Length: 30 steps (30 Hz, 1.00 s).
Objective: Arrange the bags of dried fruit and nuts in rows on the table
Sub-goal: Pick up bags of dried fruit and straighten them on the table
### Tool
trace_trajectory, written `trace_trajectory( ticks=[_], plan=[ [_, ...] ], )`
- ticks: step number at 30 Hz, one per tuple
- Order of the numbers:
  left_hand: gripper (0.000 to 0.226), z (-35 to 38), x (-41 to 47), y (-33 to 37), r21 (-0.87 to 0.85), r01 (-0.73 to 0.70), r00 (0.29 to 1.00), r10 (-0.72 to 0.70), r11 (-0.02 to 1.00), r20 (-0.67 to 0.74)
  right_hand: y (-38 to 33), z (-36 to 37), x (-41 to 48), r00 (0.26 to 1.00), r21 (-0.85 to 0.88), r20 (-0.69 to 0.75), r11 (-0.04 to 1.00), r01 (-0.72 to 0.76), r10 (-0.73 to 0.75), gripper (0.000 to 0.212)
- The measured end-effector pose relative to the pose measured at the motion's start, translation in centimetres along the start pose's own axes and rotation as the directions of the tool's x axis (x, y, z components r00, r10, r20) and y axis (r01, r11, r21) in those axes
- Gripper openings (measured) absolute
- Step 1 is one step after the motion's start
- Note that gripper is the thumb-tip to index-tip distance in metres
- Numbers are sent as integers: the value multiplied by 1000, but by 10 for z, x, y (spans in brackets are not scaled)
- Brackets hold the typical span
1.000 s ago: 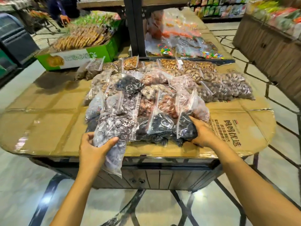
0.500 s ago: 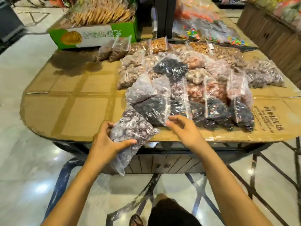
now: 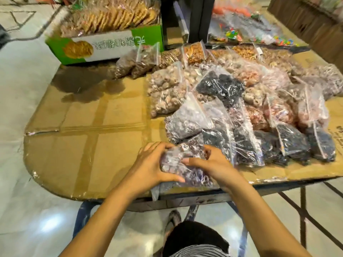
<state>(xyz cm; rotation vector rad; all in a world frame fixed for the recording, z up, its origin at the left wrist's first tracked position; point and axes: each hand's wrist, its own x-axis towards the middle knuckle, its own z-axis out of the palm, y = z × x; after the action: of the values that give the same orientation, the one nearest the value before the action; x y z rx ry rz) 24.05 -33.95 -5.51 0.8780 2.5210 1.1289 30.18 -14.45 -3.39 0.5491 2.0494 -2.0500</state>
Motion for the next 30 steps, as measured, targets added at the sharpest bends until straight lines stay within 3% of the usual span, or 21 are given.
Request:
trace_trajectory(
  ticks=[2,4,5,7,9,12,14,16,19,22,26,28,30],
  plan=[
    [97,-9,5,-19,99,87,982,-68,991,-175,0,11,12,997,80,-83,997,13,-6,24],
    [98,-15,6,-37,25,257,894,-228,966,-385,3,23,25,988,199,-151,980,21,10,32],
    [96,-15,6,-46,-59,345,842,-336,937,-422,0,30,29,981,264,-192,964,18,34,36],
    [99,-19,5,-59,-332,425,787,-525,842,-325,3,39,36,953,388,-291,921,34,87,33],
    [90,-18,8,-65,-567,436,791,-597,699,-129,4,50,40,933,491,-341,868,74,114,39],
    [65,-26,23,-57,-670,498,842,-492,550,222,5,69,42,927,580,-351,808,101,136,79],
    [69,-33,35,-62,-747,483,864,-388,457,322,3,87,37,930,510,-353,854,101,101,83],
    [58,-43,41,-70,-806,447,882,-342,388,324,4,108,29,935,347,-351,935,78,53,76],
    [56,-62,37,-90,-808,385,917,-285,447,280,6,141,14,942,273,-328,961,29,65,46],
    [56,-78,40,-113,-753,351,934,-150,557,325,5,173,8,936,349,-336,937,22,103,57],
    [57,-92,47,-121,-623,230,882,111,747,459,8,200,16,774,410,-602,908,87,198,60],
    [54,-94,52,-116,-578,144,828,222,803,515,10,204,15,687,442,-682,890,113,251,76],
    [50,-90,64,-107,-562,80,777,302,823,553,10,204,8,640,460,-727,868,187,247,70]
  ],
)
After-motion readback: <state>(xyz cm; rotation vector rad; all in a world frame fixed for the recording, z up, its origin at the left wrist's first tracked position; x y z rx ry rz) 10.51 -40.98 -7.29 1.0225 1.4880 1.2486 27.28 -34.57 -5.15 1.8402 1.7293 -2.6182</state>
